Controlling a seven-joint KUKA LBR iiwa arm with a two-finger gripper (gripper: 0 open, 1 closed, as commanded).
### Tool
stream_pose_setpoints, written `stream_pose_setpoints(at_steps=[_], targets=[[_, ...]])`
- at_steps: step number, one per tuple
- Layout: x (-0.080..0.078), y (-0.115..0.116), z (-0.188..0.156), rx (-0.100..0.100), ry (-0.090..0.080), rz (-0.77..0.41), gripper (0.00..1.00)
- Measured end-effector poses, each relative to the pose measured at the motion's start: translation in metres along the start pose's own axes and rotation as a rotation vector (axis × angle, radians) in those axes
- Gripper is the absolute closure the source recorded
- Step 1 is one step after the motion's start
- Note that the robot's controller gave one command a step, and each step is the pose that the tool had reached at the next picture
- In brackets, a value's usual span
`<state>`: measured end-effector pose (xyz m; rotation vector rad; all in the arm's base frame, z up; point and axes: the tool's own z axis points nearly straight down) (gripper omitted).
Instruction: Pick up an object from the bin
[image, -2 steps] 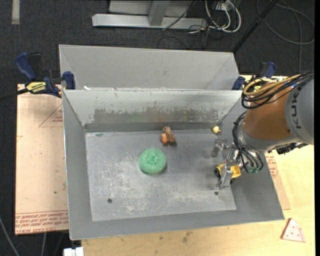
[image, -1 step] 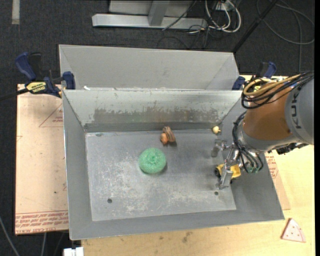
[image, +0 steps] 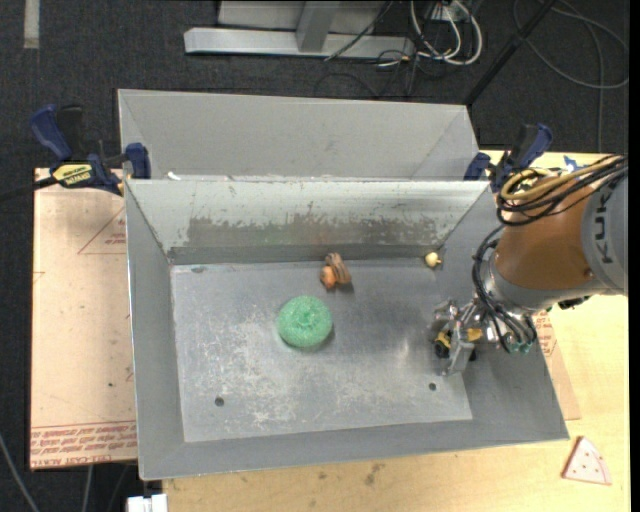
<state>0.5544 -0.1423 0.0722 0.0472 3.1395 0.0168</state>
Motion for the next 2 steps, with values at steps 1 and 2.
stream_pose_setpoints(at_steps=[1, 2], targets=[[0.000, 0.000, 0.000, 0.000, 0.000, -0.001, 1.00], [-0.015, -0.005, -0.020, 0.006, 0.002, -0.008, 1.00]])
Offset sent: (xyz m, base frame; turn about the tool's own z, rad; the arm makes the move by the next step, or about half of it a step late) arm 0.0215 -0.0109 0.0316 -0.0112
